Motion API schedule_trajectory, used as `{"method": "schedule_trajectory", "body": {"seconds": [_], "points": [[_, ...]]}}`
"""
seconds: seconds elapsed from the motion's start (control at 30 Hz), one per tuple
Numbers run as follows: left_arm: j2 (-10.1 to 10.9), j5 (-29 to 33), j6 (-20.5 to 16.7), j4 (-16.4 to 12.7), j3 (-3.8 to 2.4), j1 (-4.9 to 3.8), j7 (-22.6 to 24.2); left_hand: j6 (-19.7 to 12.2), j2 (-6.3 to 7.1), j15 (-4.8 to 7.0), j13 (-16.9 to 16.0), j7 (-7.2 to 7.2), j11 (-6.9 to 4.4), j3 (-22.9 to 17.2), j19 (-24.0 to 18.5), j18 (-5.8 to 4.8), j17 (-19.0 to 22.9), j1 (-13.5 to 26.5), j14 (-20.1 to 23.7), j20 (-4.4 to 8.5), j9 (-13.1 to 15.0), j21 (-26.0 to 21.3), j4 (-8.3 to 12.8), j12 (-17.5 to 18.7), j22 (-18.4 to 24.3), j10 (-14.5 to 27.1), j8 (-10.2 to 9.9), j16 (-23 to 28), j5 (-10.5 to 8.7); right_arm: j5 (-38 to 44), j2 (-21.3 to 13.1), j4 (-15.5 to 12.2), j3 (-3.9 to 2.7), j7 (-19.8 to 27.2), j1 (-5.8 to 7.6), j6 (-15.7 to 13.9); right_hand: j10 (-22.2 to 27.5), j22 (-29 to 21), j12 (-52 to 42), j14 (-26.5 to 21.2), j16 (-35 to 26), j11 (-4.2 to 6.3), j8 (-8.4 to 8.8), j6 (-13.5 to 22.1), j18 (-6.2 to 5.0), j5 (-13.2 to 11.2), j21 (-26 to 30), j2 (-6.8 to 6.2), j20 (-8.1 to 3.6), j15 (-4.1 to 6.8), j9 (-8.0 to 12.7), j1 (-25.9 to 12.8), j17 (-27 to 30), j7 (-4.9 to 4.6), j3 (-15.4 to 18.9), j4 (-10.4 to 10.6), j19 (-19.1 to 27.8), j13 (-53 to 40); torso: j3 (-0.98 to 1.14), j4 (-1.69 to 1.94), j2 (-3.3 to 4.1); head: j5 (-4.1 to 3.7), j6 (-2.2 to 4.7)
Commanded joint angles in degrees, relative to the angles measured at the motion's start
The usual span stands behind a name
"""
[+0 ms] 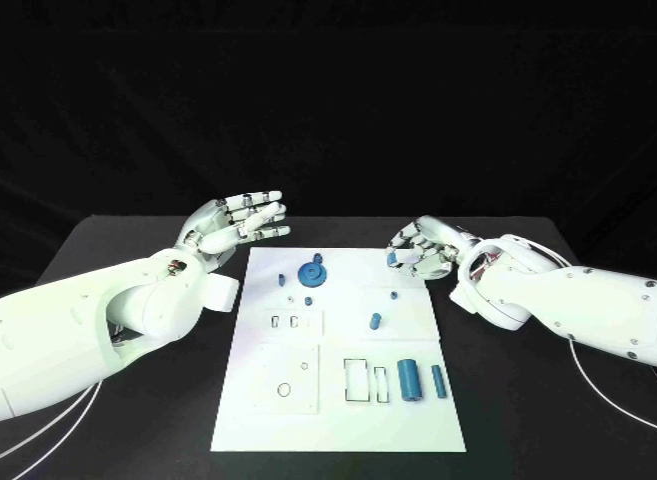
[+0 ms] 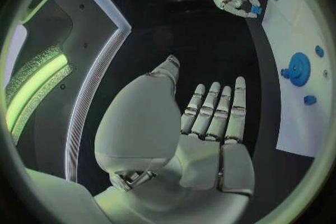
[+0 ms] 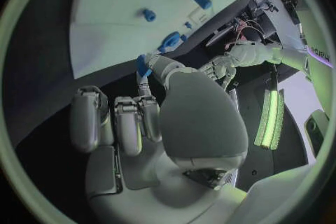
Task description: Assemble the parts on the task board
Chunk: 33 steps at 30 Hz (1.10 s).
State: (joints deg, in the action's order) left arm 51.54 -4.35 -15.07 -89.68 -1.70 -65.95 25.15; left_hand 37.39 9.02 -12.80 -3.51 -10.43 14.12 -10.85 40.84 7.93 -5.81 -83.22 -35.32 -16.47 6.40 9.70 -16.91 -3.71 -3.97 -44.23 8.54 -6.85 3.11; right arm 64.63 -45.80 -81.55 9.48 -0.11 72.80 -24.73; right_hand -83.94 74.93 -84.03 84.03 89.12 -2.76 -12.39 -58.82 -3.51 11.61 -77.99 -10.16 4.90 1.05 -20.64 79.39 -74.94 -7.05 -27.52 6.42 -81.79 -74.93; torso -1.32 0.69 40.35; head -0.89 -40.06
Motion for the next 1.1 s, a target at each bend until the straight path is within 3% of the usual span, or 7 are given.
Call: {"method": "schedule_trajectory", "body": {"seconds": [0.03, 0.2, 0.57, 0.83, 1.1], "points": [[-0.3, 0.1, 1.0, 0.2, -0.03, -0.06, 0.2, -0.4, -0.27, -0.09, 0.0, -5.17, 0.06, 0.3, -0.4, 0.22, 0.0, -0.5, 0.3, -0.18, -0.1, -0.4, 0.0, 0.2, 0.1, 0.1, -0.3, 0.2, -0.16, 0.4, 1.4, -1.9, 0.03, -4.9, 0.30, -2.4, -0.3, 3.7, 0.1, 5.5, 0.3, 0.28, -0.33, 0.0, 0.11, 0.6, -0.1, 1.05, -0.11, 0.32, -0.1, 0.2, -12.7, -0.10, -0.8, -0.3, -0.3, -7.3, -0.05, 0.08, -0.02, 0.09, -0.02], [-0.5, 0.1, 1.0, 0.9, -0.03, -0.06, 0.2, -0.4, -0.27, -0.09, 0.0, -5.17, 0.06, 0.3, -0.4, 0.22, 0.0, -0.5, 0.3, -0.18, -0.1, -0.4, 0.0, 0.2, 0.1, 0.1, -0.3, 0.2, -0.16, 0.9, 4.8, -4.1, 0.06, -9.4, 0.13, -3.2, -0.4, 3.6, 0.2, 5.4, 0.3, 0.30, -0.48, 0.0, 0.08, 1.0, 0.0, 1.13, -0.15, 0.35, -0.2, 0.3, -12.5, -0.10, -1.3, -0.8, -0.2, -7.3, -0.08, 0.04, 0.07, 0.76, 0.18], [-1.1, 0.1, 0.9, 2.1, -0.01, -0.06, 0.1, -0.1, -0.51, -0.07, 0.0, -5.19, 0.02, 0.2, -0.3, 0.23, 0.0, -0.5, -0.1, -0.17, 0.0, -0.4, 0.1, 0.1, 0.0, -0.3, -0.2, 0.1, -0.16, 5.4, 11.1, -7.5, 0.25, -17.5, -2.40, -3.2, -0.5, 3.6, 0.0, 5.4, 0.2, 0.34, -0.76, -0.3, 0.07, 0.8, 0.1, 1.14, -0.17, 0.38, -0.4, -0.1, -12.4, -0.01, -1.5, -0.9, -0.2, -7.4, -0.20, 0.14, 0.01, 1.56, -0.33], [-1.2, 0.1, 0.9, 2.1, -0.01, -0.06, 0.1, 0.1, -0.60, -0.05, 0.0, -5.21, 0.00, 0.1, -0.3, 0.24, -0.1, -0.6, -0.3, -0.17, 0.0, -0.4, 0.1, 0.1, 0.0, -0.4, -0.2, 0.1, -0.17, 8.5, 14.0, -8.0, 0.61, -20.5, -4.10, -2.5, -0.6, 3.6, 0.0, 5.4, 0.2, 0.43, -0.99, -0.4, 0.05, 0.5, 0.1, 1.00, -0.23, 0.46, -0.5, -0.7, -12.3, 0.08, -1.7, -1.0, -0.2, -7.5, -0.03, 0.09, 0.07, 1.96, -0.64], [-1.3, 0.1, 1.0, 2.0, 0.00, -0.06, 0.0, 0.1, -0.60, -0.05, 0.0, -5.21, 0.00, 0.1, -0.3, 0.24, -0.1, -0.6, -0.3, -0.17, 0.0, -0.4, 0.1, 0.1, 0.0, -0.4, -0.2, 0.1, -0.17, 10.6, 16.0, -6.8, 0.98, -22.3, -5.11, -2.4, -0.7, 3.6, 0.0, 5.4, 0.2, 0.51, -1.14, -0.4, 0.06, 0.5, 0.1, 0.70, -0.29, 0.53, -0.6, -1.4, -12.3, 0.17, -1.7, -1.0, -0.3, -7.5, -0.01, 0.21, 0.12, 2.07, -0.85]]}}
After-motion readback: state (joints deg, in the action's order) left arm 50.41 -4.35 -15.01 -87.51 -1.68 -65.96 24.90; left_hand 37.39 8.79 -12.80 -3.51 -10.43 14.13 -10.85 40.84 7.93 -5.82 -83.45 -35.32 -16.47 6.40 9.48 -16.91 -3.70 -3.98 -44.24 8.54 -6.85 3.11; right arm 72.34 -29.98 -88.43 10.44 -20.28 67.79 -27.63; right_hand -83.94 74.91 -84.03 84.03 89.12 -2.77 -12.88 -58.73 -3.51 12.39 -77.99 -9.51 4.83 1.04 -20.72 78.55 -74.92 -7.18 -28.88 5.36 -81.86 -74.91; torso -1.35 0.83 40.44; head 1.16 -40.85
